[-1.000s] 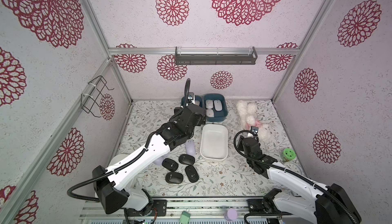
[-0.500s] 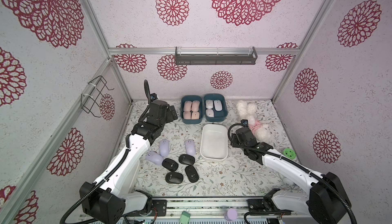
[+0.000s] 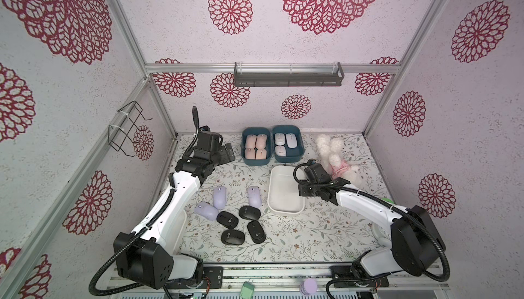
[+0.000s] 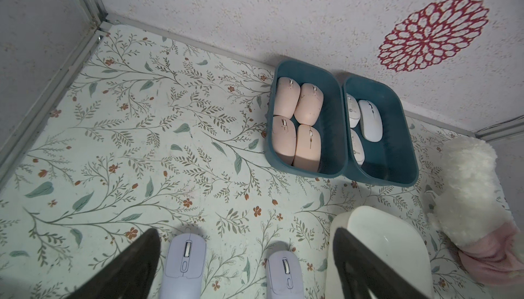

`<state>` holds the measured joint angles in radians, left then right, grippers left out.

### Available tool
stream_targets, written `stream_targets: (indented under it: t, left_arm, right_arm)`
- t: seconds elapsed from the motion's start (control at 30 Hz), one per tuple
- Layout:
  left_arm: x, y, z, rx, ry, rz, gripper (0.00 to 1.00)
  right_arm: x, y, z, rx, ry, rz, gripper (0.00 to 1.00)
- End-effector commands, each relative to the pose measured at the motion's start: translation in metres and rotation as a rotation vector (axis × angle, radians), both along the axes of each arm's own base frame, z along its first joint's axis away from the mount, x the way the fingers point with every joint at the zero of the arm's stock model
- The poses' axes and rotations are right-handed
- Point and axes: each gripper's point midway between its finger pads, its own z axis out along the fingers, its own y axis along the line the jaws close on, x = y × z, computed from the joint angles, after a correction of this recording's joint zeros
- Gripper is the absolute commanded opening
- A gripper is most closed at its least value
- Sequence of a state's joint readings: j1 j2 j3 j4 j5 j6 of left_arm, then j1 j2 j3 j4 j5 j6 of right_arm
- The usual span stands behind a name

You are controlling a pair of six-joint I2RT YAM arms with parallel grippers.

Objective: Place the mice by color into the storage box
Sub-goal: Adjust the storage box at the center of the board.

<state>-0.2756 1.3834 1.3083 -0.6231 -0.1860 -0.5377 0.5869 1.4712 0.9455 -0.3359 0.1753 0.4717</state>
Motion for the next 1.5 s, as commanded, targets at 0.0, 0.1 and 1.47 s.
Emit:
stream_targets:
  t: [0.0, 0.1, 1.47]
  left_arm:
    - [-0.004, -0.009, -0.009, -0.053, 0.040, -0.034, 0.97]
    - [-0.004, -0.011, -0.009, -0.064, 0.044, -0.038, 0.97]
    - [-0.015, 0.064, 0.015, -0.037, -0.043, 0.237, 0.97]
  right_arm:
    - [0.000, -0.002, -0.004, -0.025, 0.036, 0.001, 0.61]
    - [-0.005, -0.008, -0.008, -0.054, 0.044, 0.004, 0.57]
    - [-0.015, 0.142, 0.075, -0.081, -0.141, 0.288, 0.57]
